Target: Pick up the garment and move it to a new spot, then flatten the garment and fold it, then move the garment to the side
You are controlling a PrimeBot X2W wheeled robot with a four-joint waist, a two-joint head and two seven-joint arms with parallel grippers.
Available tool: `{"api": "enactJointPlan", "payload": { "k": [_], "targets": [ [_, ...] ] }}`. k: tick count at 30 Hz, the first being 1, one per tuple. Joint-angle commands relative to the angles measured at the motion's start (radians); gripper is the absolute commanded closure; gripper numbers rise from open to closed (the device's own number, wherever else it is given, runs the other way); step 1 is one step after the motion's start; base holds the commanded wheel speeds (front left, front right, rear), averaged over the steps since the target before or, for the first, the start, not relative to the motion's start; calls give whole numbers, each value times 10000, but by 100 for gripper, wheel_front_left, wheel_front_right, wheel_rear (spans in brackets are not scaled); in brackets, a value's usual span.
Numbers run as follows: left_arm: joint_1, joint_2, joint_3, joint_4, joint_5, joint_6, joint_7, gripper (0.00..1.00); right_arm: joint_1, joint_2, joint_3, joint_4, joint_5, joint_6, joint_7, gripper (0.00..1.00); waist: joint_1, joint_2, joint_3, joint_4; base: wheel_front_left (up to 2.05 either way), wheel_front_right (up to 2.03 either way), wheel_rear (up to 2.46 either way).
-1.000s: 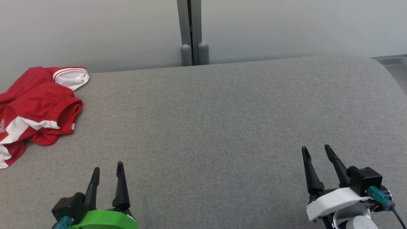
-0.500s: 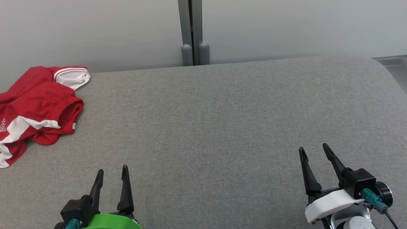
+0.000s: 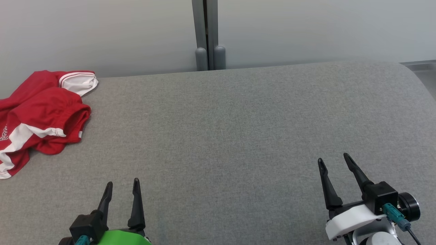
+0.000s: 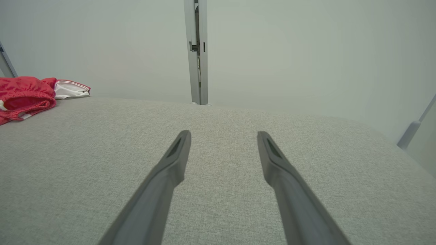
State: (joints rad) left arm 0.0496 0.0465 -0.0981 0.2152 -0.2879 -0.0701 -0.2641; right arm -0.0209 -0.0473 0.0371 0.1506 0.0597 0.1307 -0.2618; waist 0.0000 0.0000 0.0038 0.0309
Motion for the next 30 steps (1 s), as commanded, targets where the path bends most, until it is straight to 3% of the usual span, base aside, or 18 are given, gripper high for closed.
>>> {"api": "enactJointPlan", "payload": {
  "k": [1,9,13,25,30],
  "targets": [
    [49,69,9,16,29,1,-7,0,105,-56,-14,-48,-49,1,-49,0,0,0,0,9,0,0,0],
    [23,70,-26,52,-10,4,-7,0,135,-56,-64,-87,-40,1,-49,0,0,0,-11,114,0,0,0],
    [-52,68,-89,48,-54,22,-6,0,188,-53,-173,-131,-17,-1,-49,0,0,0,-43,490,0,0,0],
    [45,67,13,-11,131,26,-6,0,266,-52,-109,-117,105,-4,-49,0,0,0,-126,2830,0,0,0],
    [148,64,121,-17,156,5,-6,0,269,-55,38,-71,170,-4,-48,0,0,0,-155,3475,0,0,0]
  ]
}}
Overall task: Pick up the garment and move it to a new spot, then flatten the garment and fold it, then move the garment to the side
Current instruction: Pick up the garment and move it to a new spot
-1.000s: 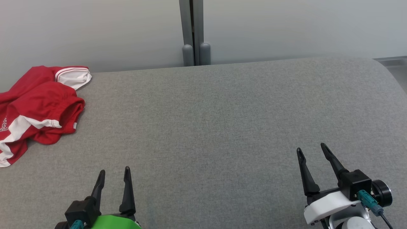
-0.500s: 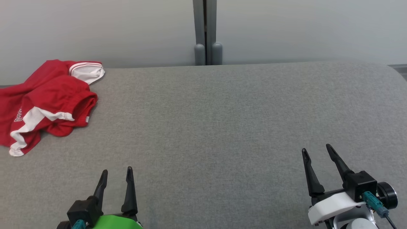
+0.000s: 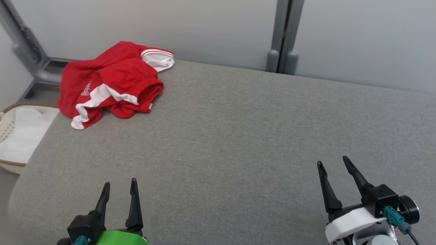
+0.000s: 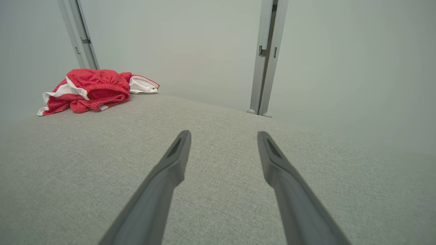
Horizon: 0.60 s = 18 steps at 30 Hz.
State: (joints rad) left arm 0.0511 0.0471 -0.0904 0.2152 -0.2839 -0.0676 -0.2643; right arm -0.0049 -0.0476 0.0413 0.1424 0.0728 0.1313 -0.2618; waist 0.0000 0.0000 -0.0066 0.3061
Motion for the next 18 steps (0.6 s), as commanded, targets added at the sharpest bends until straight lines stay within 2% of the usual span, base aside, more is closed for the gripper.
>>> {"api": "enactJointPlan", "payload": {
  "k": [1,8,18],
  "targets": [
    [144,58,64,-25,118,-29,-4,0,110,-51,13,15,57,-10,-49,0,0,0,-52,832,0,0,0],
    [202,58,155,-99,73,-13,-4,0,92,-51,100,25,30,-10,-49,0,0,0,-19,1073,0,0,0],
    [-39,58,548,-421,-55,185,-4,0,-74,-51,136,-29,-192,-10,-49,0,0,0,350,790,0,0,0]
  ]
}}
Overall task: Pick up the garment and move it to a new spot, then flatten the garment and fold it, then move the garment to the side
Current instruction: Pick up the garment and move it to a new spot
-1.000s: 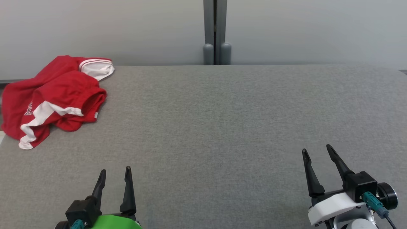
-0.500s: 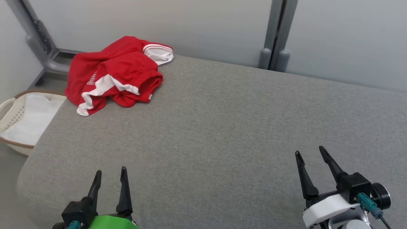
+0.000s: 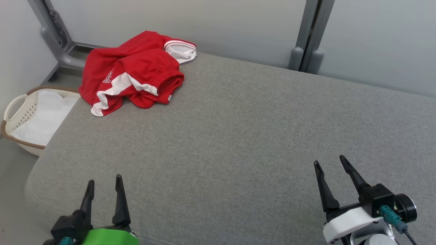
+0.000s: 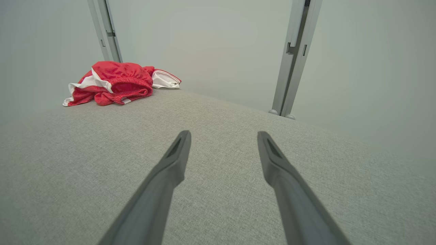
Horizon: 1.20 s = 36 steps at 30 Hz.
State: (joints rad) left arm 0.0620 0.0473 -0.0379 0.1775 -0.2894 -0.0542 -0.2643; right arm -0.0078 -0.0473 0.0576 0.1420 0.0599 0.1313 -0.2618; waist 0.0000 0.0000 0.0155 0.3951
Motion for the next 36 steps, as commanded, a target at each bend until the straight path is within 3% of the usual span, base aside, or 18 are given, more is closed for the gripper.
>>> {"api": "enactJointPlan", "payload": {
  "k": [1,7,14,18,23,36],
  "targets": [
    [-246,56,119,-145,39,58,-4,0,-87,-56,-55,-45,-120,-10,-49,0,0,0,225,-148,0,0,0],
    [-1228,139,793,-1044,417,-196,-2,0,-415,-55,-236,-204,-422,-10,-49,0,0,0,878,-389,0,0,0],
    [-3707,1510,1367,-1395,877,-511,30,0,-1038,-55,-173,-409,-858,-10,-48,0,0,0,1895,-819,0,0,0],
    [-5369,2404,1719,-668,629,-579,379,0,-1459,-56,12,-542,-1122,-10,-48,0,0,0,2624,-1243,0,0,0],
    [-6837,2983,1799,622,117,-658,911,0,-1949,-55,72,-772,-1571,-10,-49,0,0,0,3633,-1680,0,0,0],
    [-8602,3011,818,5051,-857,-760,1703,0,-2474,-55,11,-1276,-2111,-10,-49,0,0,0,5130,-2231,0,0,0]
  ]
}}
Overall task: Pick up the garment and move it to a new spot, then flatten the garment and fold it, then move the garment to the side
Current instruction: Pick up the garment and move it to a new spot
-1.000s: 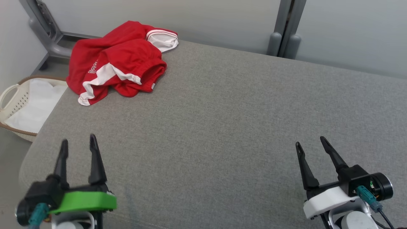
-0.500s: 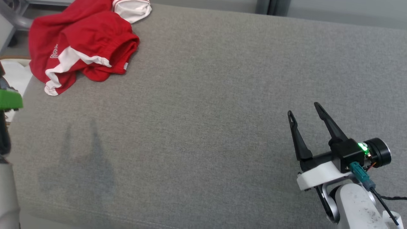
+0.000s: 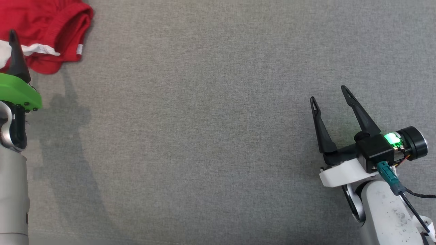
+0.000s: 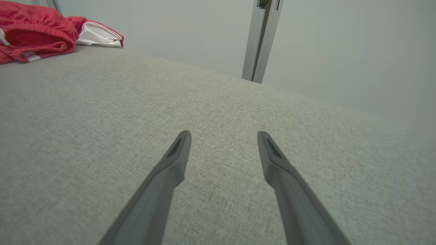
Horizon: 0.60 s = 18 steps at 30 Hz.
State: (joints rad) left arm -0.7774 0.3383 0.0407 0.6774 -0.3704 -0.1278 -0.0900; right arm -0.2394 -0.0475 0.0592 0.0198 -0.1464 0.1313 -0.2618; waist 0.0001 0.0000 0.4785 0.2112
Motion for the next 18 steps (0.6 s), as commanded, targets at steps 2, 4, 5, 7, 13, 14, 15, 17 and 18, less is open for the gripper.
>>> {"api": "enactJointPlan", "payload": {
  "k": [2,4,5,7,13,14,15,17,18],
  "targets": [
    [-319,166,42,610,-192,-28,-70,0,-163,-52,22,-107,-58,-10,-49,0,-1,0,615,-446,0,0,0],
    [-468,273,92,1089,-310,-28,-166,0,-167,-52,45,-158,-88,-10,-49,0,-1,0,727,-491,0,0,0],
    [-537,342,100,1328,-350,-29,-233,0,-172,-52,61,-181,-106,-10,-48,0,-1,0,790,-516,0,0,0],
    [-660,355,76,1645,-482,-32,-340,0,-170,-53,78,-225,-131,-10,-49,0,-1,0,872,-540,0,0,0],
    [-1001,366,-506,2111,-1091,-33,-648,0,-113,-55,100,-164,-174,-10,-34,0,-1,0,999,-559,0,0,0],
    [-1036,377,-651,2140,-1207,-34,-665,0,-107,-56,120,-133,-168,-10,-28,0,-1,0,992,-563,0,0,0],
    [-1065,410,-802,2168,-1330,-34,-701,13,-105,-55,150,-111,-155,-10,-28,0,-1,0,980,-570,0,0,0],
    [-1148,510,-1058,2242,-1505,-35,-791,56,-105,-55,230,-74,-114,-10,-28,0,-1,0,941,-590,0,0,0],
    [-1176,522,-1185,2274,-1570,-35,-827,72,-112,-53,277,-56,-90,-10,-28,0,-1,0,917,-604,0,0,0]
  ]
}}
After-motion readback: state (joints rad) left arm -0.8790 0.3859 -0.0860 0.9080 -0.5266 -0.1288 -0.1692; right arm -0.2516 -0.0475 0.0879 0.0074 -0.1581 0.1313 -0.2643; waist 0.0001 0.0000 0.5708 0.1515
